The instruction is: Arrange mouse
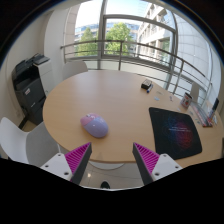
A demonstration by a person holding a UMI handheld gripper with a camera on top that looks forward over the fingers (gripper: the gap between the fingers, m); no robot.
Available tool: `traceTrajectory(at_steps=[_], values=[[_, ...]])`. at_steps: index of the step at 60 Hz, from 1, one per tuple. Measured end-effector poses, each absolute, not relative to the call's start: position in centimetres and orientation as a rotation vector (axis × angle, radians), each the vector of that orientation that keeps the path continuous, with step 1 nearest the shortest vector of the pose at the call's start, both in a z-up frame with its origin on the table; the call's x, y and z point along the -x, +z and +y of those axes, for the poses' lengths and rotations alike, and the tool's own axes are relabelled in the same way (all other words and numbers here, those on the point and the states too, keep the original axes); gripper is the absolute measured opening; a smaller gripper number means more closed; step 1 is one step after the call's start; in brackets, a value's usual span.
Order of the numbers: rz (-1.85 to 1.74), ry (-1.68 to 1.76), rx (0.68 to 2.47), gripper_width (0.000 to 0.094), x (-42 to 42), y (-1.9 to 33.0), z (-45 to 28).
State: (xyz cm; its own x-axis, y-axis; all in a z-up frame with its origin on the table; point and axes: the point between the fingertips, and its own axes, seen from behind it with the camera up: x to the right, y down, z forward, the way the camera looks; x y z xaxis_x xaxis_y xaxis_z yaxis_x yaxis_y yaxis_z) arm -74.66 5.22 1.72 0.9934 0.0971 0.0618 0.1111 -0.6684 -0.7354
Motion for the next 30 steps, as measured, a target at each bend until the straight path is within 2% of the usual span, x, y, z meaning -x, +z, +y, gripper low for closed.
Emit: traceTrajectory(at_steps=[10, 23, 30], values=[[-0.232, 0.032, 2.330, 0.0843, 78.1, -1.6, 11.1], [-0.242, 0.094, 2.323, 0.0842, 79.8, -2.0, 16.2], [-0.226, 0.084, 2.310, 0.0731, 79.8, -2.1, 18.4]])
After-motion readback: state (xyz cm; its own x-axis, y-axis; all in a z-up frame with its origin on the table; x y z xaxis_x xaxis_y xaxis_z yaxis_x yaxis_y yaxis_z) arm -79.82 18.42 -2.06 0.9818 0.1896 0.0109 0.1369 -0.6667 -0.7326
